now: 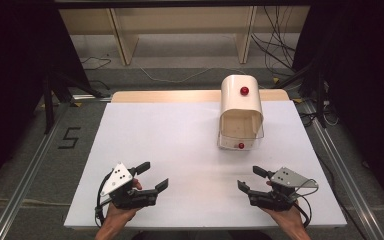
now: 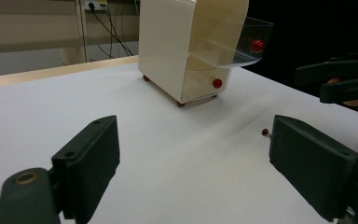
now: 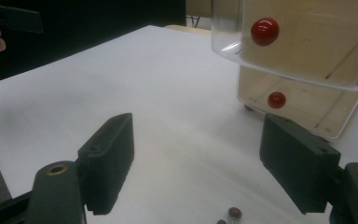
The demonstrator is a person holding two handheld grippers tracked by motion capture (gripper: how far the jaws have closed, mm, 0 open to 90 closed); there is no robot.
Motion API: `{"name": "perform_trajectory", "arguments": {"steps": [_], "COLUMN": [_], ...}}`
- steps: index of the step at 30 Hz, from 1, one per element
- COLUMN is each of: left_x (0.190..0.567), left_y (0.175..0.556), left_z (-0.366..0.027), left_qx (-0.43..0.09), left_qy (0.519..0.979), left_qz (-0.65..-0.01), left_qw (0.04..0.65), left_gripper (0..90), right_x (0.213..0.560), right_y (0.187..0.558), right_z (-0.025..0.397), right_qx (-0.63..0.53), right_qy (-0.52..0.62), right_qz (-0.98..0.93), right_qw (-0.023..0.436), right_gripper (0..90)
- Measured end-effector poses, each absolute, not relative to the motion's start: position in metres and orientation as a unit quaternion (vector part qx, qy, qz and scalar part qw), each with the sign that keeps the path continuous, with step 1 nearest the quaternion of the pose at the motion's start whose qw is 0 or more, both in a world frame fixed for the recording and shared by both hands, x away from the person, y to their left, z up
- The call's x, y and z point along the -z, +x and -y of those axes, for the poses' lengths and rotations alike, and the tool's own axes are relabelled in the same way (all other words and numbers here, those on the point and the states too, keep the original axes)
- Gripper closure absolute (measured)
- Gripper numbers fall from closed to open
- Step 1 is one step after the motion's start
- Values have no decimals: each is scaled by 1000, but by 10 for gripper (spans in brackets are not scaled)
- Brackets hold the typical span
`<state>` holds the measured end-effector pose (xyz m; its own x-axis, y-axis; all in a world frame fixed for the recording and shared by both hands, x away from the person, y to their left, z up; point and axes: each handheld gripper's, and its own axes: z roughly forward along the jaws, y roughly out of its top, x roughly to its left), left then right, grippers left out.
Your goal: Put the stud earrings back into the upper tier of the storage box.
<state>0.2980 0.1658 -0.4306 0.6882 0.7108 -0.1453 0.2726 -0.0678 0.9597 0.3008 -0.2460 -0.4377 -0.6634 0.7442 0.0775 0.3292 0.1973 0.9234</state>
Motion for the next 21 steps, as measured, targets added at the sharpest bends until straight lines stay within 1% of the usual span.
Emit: {"name": "perform_trajectory", "arguments": {"steps": [9, 21], "left_x": [431, 432], "left_y": [298, 298], "left_z": [-165, -164], "left_qx": [-185, -184], "left_qy": [707, 709], "left_qz": [-348, -347], "left_qw": [587, 585], "left_gripper": [159, 159], "right_x": [433, 438], "right_y": [311, 330], "right_z": [250, 249], "right_qx": [-487, -422], "right_qy": [374, 392], "right_qz": [-761, -800], "right_qw": [209, 168], "right_gripper": [309, 358]}}
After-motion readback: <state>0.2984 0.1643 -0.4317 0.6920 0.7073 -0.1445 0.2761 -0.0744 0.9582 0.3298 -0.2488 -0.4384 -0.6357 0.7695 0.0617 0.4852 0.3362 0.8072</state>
